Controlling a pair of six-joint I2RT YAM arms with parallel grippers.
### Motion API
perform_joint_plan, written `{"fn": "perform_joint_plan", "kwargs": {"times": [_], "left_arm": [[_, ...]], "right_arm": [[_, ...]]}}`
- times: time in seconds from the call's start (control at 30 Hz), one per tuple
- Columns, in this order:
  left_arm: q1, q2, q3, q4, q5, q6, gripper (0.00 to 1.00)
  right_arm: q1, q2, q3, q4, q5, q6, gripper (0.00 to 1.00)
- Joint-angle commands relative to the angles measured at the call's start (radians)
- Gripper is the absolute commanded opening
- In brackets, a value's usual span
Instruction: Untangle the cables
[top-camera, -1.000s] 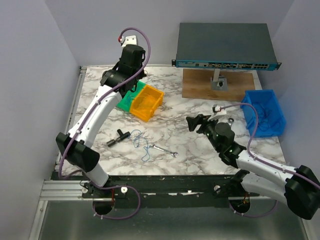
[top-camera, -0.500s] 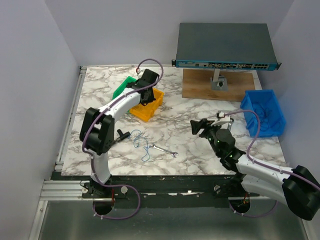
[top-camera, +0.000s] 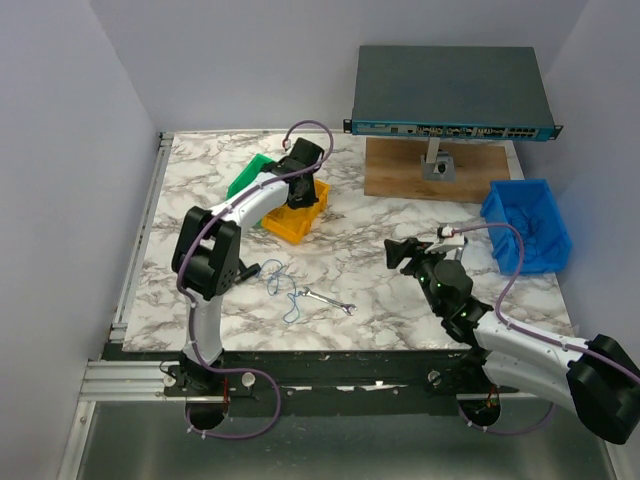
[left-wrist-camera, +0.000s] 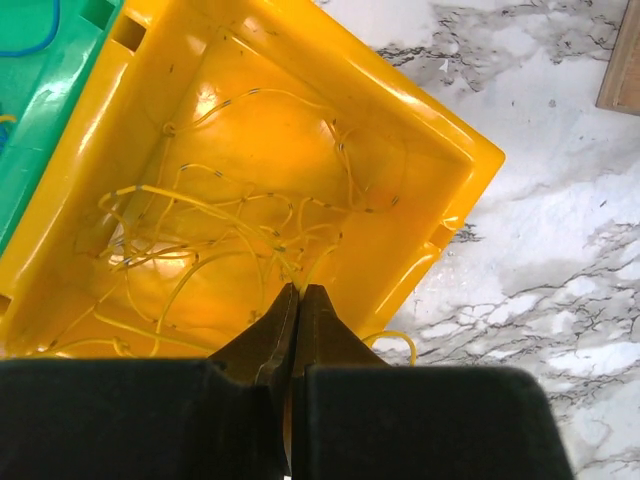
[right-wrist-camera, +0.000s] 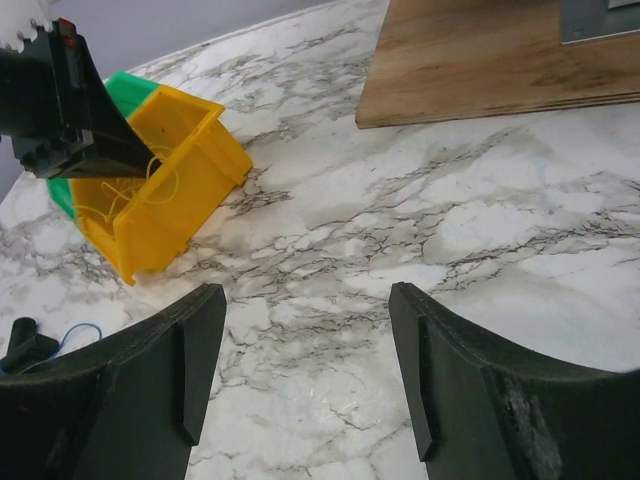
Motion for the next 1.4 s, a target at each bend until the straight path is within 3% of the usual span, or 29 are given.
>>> {"fn": "perform_joint_plan", "kwargs": {"times": [0.0, 0.33, 0.57, 0.73, 0.93, 1.1, 1.37], "left_arm": [[-0.002, -0.096, 0.026, -0.040, -0.037, 0.044, 0.00], [-0.002, -0.321, 0.062, -0.120, -0.121, 0.123, 0.00], [-0.003, -0.374, 0.303, -0.293, -0.236, 0.216, 0.00], [-0.003, -0.388, 0.405, -0.336, -0.176, 0.223, 0.00], [-0.003, -0.392, 0.351, -0.289, -0.112, 0.203, 0.00], [0.000, -0.369, 0.221, -0.207, -0.082, 0.161, 0.00], [0.016, -0.255, 0.056, -0.060, -0.012, 0.080, 0.00]], "right_arm": [[0.004, -0.006, -0.012, 0.028, 0.048, 0.008, 0.73], [0.004, 0.021, -0.008, 0.036, 0.055, -0.002, 0.73], [0.004, 0.026, -0.008, 0.039, 0.060, -0.003, 0.73], [0.004, 0.034, -0.004, 0.041, 0.057, -0.004, 0.73], [0.005, 0.026, -0.005, 0.036, 0.058, -0.004, 0.73], [0.005, 0.020, -0.007, 0.035, 0.062, -0.001, 0.73], [0.003, 0.010, -0.009, 0.033, 0.065, 0.001, 0.73]]}}
